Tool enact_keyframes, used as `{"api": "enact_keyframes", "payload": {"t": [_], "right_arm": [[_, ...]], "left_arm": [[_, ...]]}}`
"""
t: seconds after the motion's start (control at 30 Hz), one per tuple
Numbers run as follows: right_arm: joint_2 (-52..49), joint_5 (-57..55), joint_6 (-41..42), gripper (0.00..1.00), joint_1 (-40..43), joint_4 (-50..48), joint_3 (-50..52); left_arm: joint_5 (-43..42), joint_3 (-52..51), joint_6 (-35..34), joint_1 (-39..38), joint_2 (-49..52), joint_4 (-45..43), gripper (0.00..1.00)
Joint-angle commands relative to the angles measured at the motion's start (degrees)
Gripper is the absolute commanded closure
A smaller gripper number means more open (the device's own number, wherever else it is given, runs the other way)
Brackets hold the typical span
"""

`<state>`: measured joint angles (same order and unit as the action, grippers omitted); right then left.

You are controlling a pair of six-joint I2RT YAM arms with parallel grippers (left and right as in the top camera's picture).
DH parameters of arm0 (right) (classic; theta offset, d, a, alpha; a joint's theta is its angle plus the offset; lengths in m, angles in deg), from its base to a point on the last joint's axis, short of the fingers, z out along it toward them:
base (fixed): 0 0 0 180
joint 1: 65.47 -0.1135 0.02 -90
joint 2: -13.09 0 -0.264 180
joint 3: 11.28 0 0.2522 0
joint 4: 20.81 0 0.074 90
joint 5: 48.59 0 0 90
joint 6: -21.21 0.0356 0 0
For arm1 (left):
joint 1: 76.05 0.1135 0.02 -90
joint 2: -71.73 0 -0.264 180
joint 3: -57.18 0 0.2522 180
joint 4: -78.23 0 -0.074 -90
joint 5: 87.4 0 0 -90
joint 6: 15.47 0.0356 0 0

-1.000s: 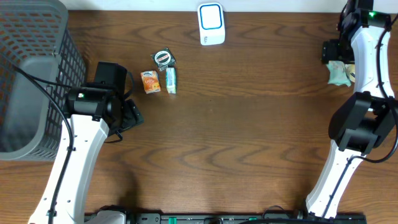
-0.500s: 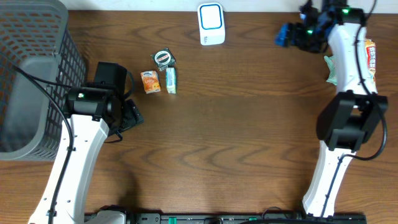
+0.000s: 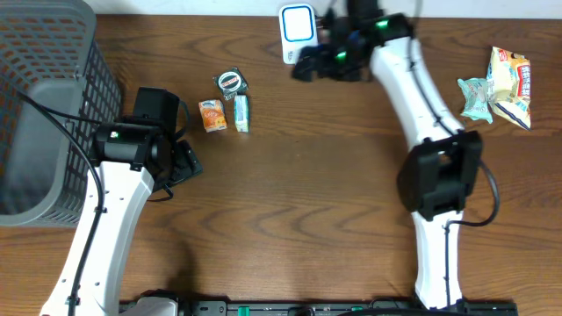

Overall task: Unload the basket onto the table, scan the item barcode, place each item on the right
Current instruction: 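Move the right gripper left toward the small items near the scanner, then grasp the small white-green Kleenex pack with the right gripper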

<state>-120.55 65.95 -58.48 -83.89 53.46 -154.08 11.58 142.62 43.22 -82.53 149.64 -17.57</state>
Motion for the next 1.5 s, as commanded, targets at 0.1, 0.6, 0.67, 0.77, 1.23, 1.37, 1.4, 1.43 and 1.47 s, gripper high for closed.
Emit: {"api": "enact_keyframes", "payload": {"t": [0.1, 0.6, 0.67, 0.77, 1.23, 1.37, 1.4, 1.43, 1.47], "right_arm": [[-1.03, -3.69, 6.27, 0.01, -7.02, -6.10, -0.48], [-7.98, -15.37, 14.80, 0.09, -17.62, -14.45, -0.48], [-8.92, -16.50, 14.80, 0.12, -18.08, -14.47, -0.48], [-10.40, -16.48, 14.97, 0.18, -18.60, -14.43, -0.48], [-13.53, -16.28, 14.95, 0.89, -17.35, -8.41, -0.68], [-12.22, -16.28, 14.93, 0.93, -14.53, -2.12, -0.68], [-11.63, -16.26, 14.51, 0.94, -13.11, 0.74, -0.68], [-11.30, -16.17, 13.79, 0.94, -12.41, 2.27, -0.68], [-11.08, -16.02, 12.79, 0.94, -11.56, 4.15, -0.68]], "left_arm": [[0.55, -0.22, -0.31, 0.20, 0.07, 0.17, 0.02], [0.55, -0.22, -0.31, 0.20, 0.07, 0.17, 0.03], [0.55, -0.22, -0.31, 0.20, 0.07, 0.17, 0.02], [0.55, -0.22, -0.31, 0.20, 0.07, 0.17, 0.03], [0.55, -0.22, -0.31, 0.20, 0.07, 0.17, 0.03], [0.55, -0.22, -0.31, 0.20, 0.07, 0.17, 0.03], [0.55, -0.22, -0.31, 0.20, 0.07, 0.17, 0.03], [0.55, -0.22, -0.31, 0.20, 0.07, 0.17, 0.03], [0.55, -0.22, -0.31, 0.20, 0.07, 0.17, 0.02]]}}
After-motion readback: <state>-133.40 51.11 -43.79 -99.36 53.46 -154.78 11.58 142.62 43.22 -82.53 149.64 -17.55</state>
